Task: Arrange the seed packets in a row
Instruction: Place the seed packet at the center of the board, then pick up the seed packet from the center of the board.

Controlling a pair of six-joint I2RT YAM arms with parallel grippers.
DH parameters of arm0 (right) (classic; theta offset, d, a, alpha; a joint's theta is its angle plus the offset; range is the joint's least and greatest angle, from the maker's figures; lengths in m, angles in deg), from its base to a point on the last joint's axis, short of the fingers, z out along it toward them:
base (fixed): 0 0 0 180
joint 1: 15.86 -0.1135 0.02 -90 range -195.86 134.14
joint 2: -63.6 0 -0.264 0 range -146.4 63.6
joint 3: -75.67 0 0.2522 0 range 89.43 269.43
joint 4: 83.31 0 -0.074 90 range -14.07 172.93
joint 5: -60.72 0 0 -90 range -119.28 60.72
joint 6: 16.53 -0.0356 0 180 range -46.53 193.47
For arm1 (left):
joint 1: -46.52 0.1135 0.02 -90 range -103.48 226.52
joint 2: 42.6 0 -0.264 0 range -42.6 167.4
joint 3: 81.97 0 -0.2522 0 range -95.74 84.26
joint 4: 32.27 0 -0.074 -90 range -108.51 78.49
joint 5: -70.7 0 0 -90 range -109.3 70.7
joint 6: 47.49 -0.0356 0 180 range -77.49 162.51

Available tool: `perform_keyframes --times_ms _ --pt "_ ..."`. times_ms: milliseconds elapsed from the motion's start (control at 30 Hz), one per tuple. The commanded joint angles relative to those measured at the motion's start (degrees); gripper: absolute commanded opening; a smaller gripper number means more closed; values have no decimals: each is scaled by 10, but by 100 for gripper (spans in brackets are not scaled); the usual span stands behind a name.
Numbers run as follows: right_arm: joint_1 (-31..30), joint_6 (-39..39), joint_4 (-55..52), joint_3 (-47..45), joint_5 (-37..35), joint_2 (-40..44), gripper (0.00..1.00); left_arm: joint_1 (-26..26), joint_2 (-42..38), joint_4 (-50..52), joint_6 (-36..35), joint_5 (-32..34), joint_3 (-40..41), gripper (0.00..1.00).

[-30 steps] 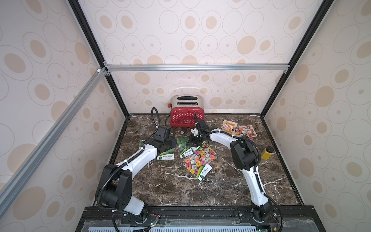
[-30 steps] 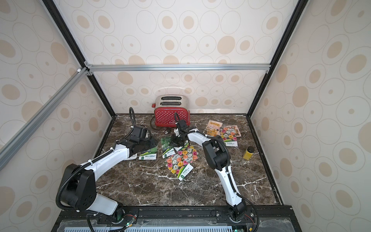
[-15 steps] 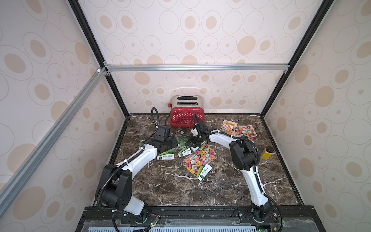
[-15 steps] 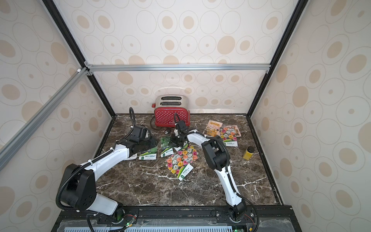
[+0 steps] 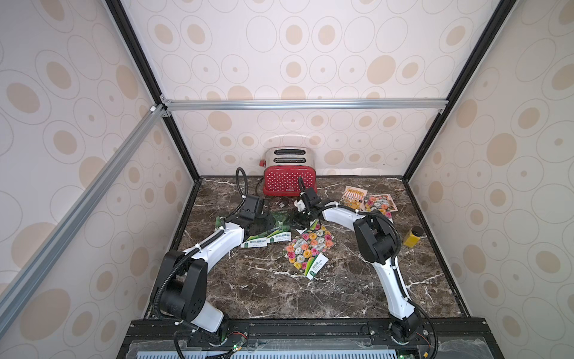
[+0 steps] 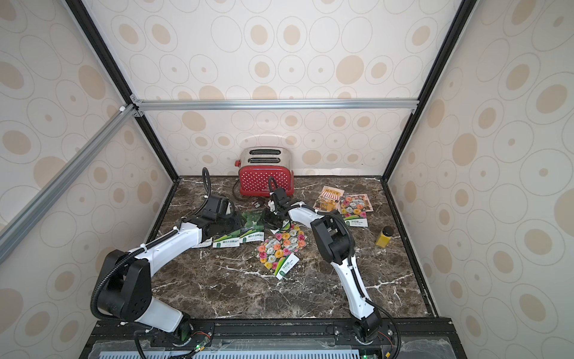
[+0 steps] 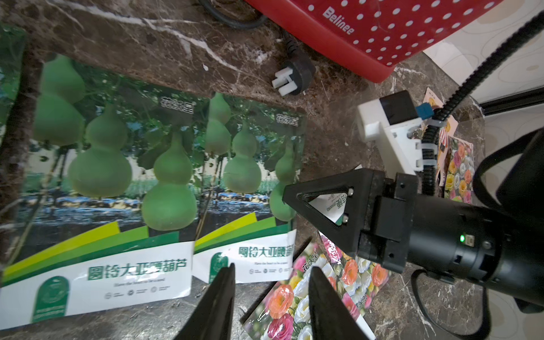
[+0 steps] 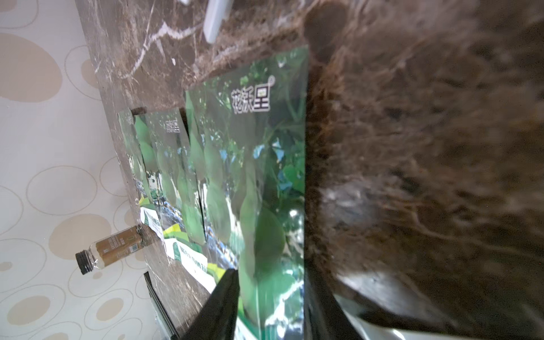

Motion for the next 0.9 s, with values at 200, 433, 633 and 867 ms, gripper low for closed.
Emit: perform_keyframes --times_ms 200,433,633,867 --pt "3 19 -51 -49 -52 25 43 4 30 -22 6 -16 -6 42" --pt "20 36 -51 -92 -64 55 43 4 52 -27 3 -21 -11 42" --pt "42 47 -37 -155 -67 79 43 4 74 -27 6 -16 -14 41" --pt "53 59 -21 -218 -72 114 43 -6 108 -36 -4 -27 -29 41"
